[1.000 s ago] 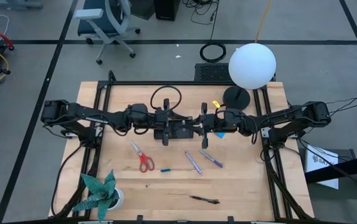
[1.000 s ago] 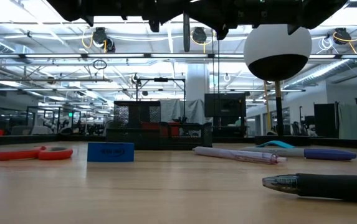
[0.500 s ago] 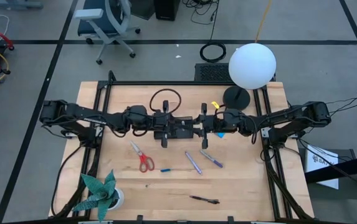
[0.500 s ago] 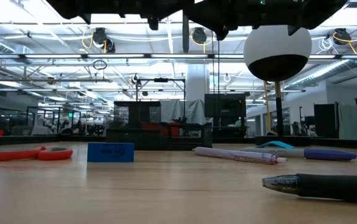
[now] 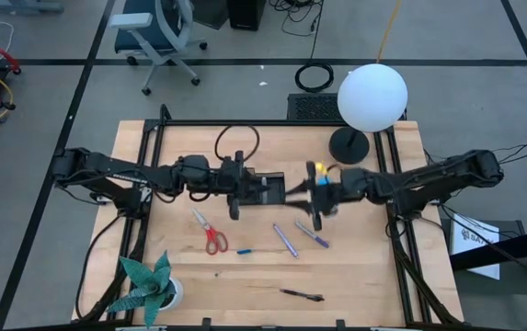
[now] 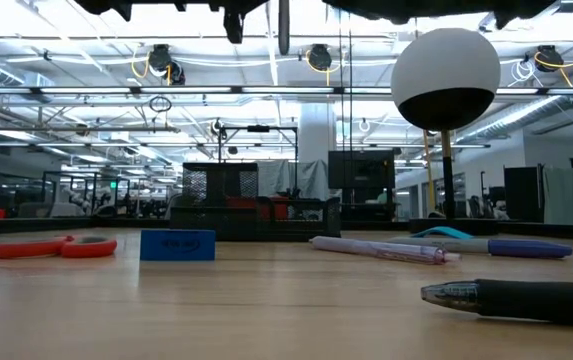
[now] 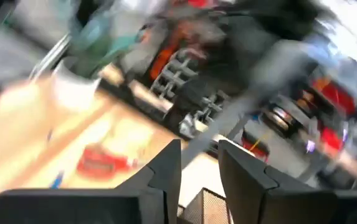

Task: Pick and place office supplies into organizer
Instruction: Put the gray marker pen into the desk organizer

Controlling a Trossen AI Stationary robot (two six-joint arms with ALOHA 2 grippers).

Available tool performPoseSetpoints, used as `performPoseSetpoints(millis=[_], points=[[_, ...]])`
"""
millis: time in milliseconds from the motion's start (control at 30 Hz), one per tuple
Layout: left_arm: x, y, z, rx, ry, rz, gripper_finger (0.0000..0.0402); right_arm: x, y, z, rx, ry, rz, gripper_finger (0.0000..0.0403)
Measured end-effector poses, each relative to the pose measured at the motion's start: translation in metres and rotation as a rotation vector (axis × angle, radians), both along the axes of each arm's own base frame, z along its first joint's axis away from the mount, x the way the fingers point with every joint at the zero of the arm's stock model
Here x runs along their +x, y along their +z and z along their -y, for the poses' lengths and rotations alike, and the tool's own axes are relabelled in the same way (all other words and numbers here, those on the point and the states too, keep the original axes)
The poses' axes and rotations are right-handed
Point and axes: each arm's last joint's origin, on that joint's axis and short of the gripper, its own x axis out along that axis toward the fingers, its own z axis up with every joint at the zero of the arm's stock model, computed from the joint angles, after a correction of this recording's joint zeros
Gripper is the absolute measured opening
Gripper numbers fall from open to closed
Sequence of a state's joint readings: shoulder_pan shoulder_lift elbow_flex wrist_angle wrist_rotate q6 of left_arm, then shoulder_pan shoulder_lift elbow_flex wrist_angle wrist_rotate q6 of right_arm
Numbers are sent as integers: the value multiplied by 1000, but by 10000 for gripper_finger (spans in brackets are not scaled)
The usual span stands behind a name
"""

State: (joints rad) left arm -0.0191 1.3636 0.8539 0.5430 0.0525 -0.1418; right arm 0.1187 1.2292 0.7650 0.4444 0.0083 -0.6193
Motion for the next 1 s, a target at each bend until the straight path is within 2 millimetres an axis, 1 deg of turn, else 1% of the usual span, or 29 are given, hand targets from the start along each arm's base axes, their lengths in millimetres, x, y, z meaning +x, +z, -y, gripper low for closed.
performPoseSetpoints(millis=[100,233,300,400,467,533,633,700,833,1000], points=[[2,-4,-1,-50,-1,-31,42,-1,-4,-20,-299,-3,7,105],[3,-7,-1,-79,-7,-47,42,3,-21,-46,-781,-137,-56,107],[5,-9,0,-93,-24,-58,42,8,-27,-53,-1000,-249,-91,107],[6,-10,4,-105,-52,-56,42,18,-36,-59,-1266,-393,-141,106],[8,-12,6,-106,-57,-52,42,24,-40,-61,-1438,-420,-158,108],[8,-16,8,-108,-65,-77,42,30,-45,-61,-1572,-433,-175,110],[12,-16,10,-121,-74,-47,42,36,-56,-60,-1724,-414,-219,111],[13,-18,11,-122,-80,-55,42,39,-62,-60,-1793,-379,-222,111],[16,-22,11,-127,-83,-58,42,42,-67,-61,-1834,-341,-200,108],[16,-23,11,-123,-84,-63,42,39,-58,-66,-1812,-410,-146,110]])
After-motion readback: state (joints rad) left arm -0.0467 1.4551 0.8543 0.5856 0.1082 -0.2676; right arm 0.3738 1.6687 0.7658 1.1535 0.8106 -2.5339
